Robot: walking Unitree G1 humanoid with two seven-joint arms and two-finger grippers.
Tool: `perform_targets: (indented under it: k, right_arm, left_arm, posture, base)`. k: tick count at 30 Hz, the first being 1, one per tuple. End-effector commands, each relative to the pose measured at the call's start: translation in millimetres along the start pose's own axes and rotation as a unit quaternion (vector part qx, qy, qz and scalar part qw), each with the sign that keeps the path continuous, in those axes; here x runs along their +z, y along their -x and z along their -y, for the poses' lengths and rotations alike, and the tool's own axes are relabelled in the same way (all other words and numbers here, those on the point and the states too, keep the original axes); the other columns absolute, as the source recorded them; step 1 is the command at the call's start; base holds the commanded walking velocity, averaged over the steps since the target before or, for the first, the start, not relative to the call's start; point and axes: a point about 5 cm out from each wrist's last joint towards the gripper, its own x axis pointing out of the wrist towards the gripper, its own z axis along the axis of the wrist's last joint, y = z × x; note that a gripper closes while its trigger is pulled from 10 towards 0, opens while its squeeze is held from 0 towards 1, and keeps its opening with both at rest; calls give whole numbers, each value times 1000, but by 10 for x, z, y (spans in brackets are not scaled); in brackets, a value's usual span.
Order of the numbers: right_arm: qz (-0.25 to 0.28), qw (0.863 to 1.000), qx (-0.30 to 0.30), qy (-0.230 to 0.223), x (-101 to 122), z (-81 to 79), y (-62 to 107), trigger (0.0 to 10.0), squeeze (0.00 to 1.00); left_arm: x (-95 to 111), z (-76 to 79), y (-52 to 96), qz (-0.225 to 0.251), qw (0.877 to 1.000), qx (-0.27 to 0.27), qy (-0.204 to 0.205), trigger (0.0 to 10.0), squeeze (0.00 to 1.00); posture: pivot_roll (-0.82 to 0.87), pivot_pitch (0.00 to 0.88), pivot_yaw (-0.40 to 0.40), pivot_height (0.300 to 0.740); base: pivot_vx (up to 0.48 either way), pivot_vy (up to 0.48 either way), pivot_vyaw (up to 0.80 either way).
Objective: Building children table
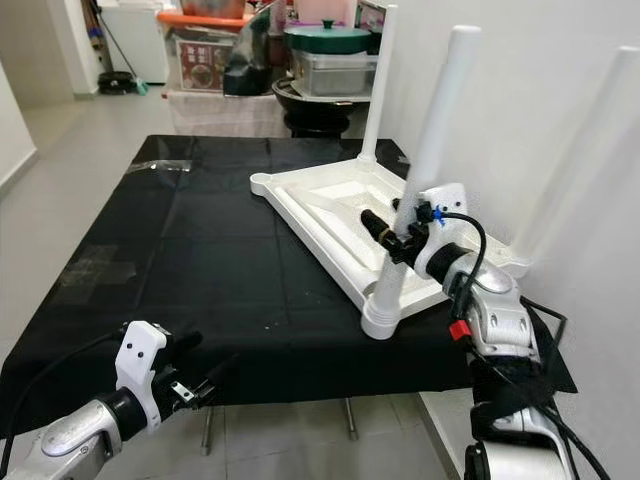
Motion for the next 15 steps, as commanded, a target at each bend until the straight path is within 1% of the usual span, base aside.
perform_targets:
  k: [1, 2, 4, 7, 8, 9, 10, 11, 12, 13, 14, 15]
  right_arm:
    - [-12, 999, 52, -10, -88, -119, -49, 0, 0]
    - [-12, 999, 52, -10, -88, -119, -49, 0, 0]
    - [-16, 997, 76, -11, -115, -127, -13, 0, 0]
    - [-55, 998, 16, 16, -212, -58, -30, 0, 0]
    - [-76, 993, -90, 4, -292, 16, -59, 0, 0]
    - [-91, 982, -163, -5, -350, 61, -65, 0, 0]
    - [-108, 950, -291, -34, -451, 140, -20, 0, 0]
    - [-108, 950, -291, -34, -451, 140, -20, 0, 0]
    - [-110, 935, -334, -52, -486, 165, 17, 0, 0]
    - [-120, 916, -378, -60, -554, 166, 79, 0, 0]
    - [-131, 895, -422, -64, -647, 73, 148, 0, 0]
    - [-131, 895, -422, -64, -647, 73, 148, 0, 0]
  left_arm:
    - [-4, -16, 20, -4, 1000, 1, -8, 10000, 0]
    - [-4, -16, 20, -4, 1000, 1, -8, 10000, 0]
    - [-14, -16, 31, -6, 1000, 0, -8, 10000, 0]
    - [-22, -26, 37, -8, 1000, -1, -9, 10000, 0]
    - [-17, -30, 25, -7, 1000, 0, -10, 10000, 0]
    - [-13, -32, 16, -6, 1000, 0, -10, 10000, 0]
    - [-9, -33, 3, -5, 1000, 1, -10, 10000, 0]
    - [-9, -33, 3, -5, 1000, 1, -10, 10000, 0]
    - [-9, -32, 1, -4, 1000, 1, -10, 10000, 0]
    - [-8, -24, -5, -3, 1000, 0, -9, 10000, 0]
    - [-11, -5, -9, -4, 1000, -2, -8, 10000, 0]
    - [-11, -5, -9, -4, 1000, -2, -8, 10000, 0]
  posture:
    - [89, 0, -74, 740]
    - [89, 0, -74, 740]
    - [89, 0, -74, 740]
    - [77, 0, -72, 740]
    - [74, 0, -72, 740]
    - [74, 0, -72, 740]
    - [71, 0, -69, 740]
    - [71, 0, -69, 740]
    - [70, 0, -68, 740]
    - [69, 0, -67, 740]
    - [75, 0, -65, 740]
    - [75, 0, -65, 740]
  base:
    - [0, 0, 0]
    - [0, 0, 0]
    - [0, 0, 0]
    - [0, 0, 0]
    - [0, 0, 0]
    - [0, 0, 0]
    - [0, 0, 0]
    - [0, 0, 0]
    - [0, 0, 0]
    - [0, 0, 0]
    - [0, 0, 0]
    - [0, 0, 0]
